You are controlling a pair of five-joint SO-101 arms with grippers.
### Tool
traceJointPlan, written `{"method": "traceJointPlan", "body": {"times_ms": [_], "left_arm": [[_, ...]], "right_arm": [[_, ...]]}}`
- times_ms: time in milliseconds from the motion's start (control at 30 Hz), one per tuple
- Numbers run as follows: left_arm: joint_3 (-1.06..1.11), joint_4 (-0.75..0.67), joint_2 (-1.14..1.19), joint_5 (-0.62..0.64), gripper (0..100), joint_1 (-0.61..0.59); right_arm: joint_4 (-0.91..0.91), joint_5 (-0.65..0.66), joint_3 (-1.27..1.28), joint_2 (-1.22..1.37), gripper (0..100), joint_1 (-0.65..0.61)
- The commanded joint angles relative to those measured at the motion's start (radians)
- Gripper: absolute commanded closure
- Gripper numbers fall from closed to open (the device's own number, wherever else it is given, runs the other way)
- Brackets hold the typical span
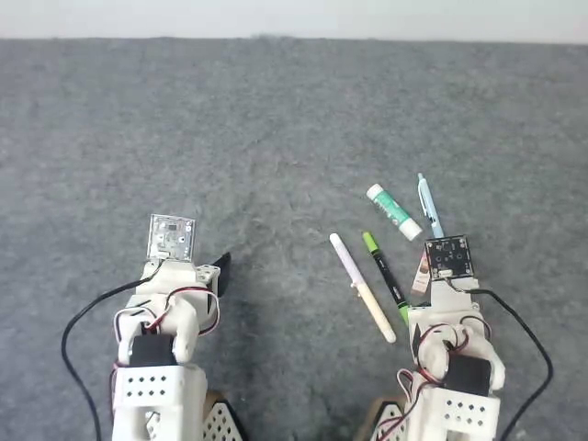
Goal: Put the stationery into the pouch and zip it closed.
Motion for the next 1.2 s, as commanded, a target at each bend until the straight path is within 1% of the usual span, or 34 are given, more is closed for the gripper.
{"method": "traceJointPlan", "body": {"times_ms": [0, 1033, 1100, 1167], "left_arm": [[-0.012, 0.005, -0.015, 0.011, 76, 0.005], [-0.012, 0.006, -0.017, 0.009, 76, 0.006], [-0.012, 0.014, -0.032, 0.011, 76, 0.031], [-0.012, 0.058, -0.071, 0.012, 76, 0.087]], "right_arm": [[0.013, -0.014, 0.02, -0.015, 98.7, 0.01], [0.013, -0.014, 0.02, -0.015, 98.7, 0.01], [0.013, -0.014, 0.02, -0.015, 98.7, 0.01], [0.013, -0.014, 0.02, -0.015, 98.7, 0.01]]}}
